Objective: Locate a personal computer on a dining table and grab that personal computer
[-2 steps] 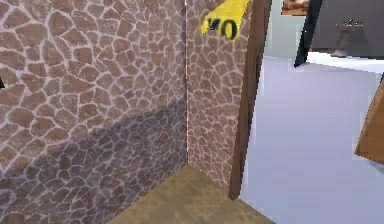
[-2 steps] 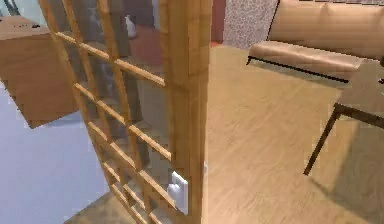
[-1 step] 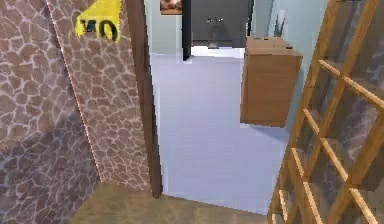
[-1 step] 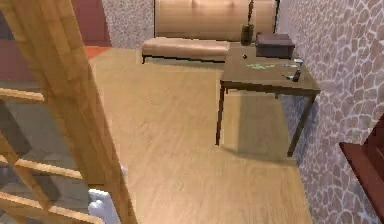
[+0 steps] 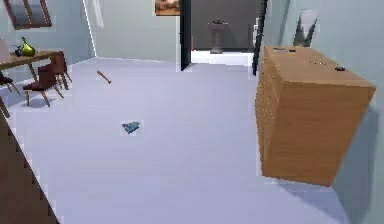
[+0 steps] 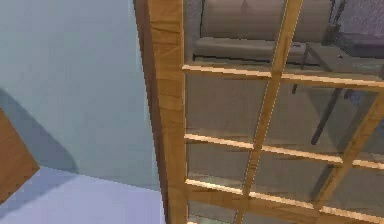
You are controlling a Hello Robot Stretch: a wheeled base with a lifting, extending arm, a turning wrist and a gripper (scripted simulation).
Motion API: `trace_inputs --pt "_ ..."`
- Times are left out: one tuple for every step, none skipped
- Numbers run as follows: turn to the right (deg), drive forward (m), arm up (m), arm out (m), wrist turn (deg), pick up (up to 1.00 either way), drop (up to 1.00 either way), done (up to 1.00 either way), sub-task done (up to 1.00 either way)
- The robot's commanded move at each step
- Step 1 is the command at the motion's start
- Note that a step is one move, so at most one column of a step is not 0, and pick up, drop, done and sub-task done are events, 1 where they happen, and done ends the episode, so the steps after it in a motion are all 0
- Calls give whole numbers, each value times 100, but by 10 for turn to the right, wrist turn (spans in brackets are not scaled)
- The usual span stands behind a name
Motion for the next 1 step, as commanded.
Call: trace_inputs --pt "0 50 0 0 0 0 0 0 0"
